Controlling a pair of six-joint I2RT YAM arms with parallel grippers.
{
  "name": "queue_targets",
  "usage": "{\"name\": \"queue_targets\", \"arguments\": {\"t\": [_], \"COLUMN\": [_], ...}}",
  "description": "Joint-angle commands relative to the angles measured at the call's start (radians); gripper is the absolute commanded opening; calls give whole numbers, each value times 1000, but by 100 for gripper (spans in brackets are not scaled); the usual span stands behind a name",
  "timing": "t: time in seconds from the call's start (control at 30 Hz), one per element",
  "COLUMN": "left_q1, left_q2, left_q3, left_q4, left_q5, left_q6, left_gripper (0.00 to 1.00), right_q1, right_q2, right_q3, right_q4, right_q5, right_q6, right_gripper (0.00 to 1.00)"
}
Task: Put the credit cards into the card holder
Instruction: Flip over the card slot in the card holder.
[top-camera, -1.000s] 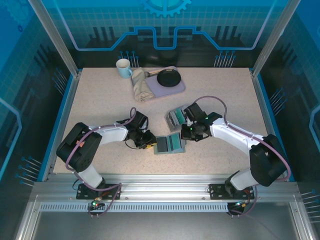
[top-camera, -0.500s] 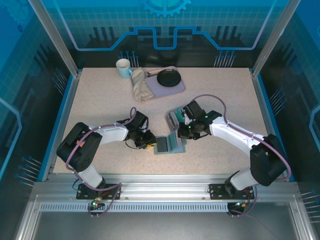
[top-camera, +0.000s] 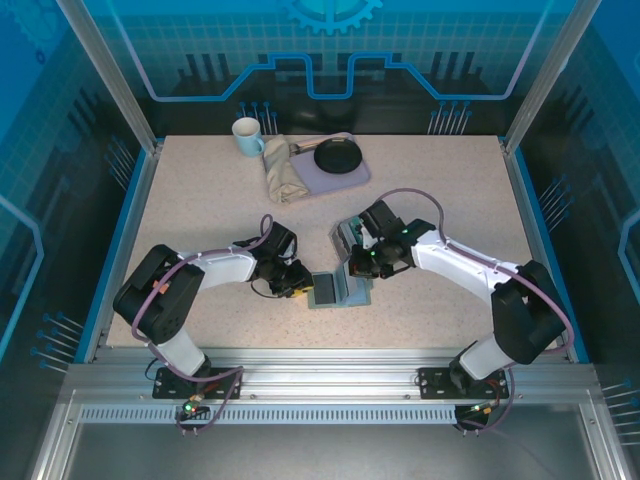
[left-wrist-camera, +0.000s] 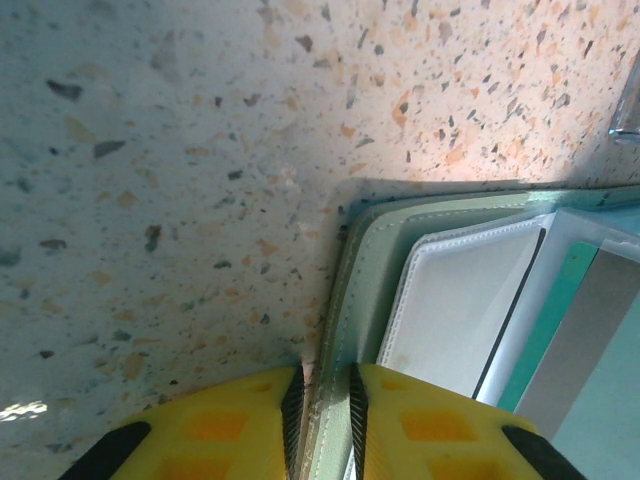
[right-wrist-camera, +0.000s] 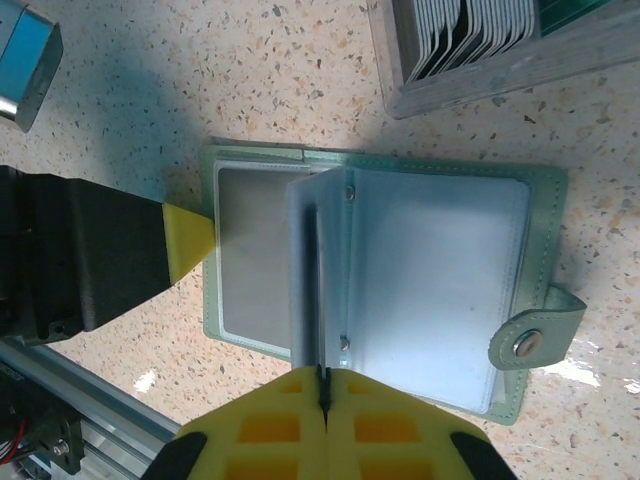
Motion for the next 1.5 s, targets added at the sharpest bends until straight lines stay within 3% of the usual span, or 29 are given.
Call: {"name": "queue_targets", "arguments": {"t": [0.0, 1.07, 1.47], "left_q1": [-32, -33, -33], "left_q2": [42, 39, -5], "left_q3": [8, 16, 7], "left_q4": [34, 30, 21], "left_q5": [15, 10, -14], "left_q6": [22, 23, 35], "left_gripper": [23, 23, 24], "right_q1": [10, 25, 6], "right_q2": [8, 84, 6], "right_q3": [39, 81, 67], "right_q4": [-22, -25, -140], "right_q5": [1, -33, 191], "right_q6": [-12, -25, 6], "right_gripper": [0, 0, 0]}}
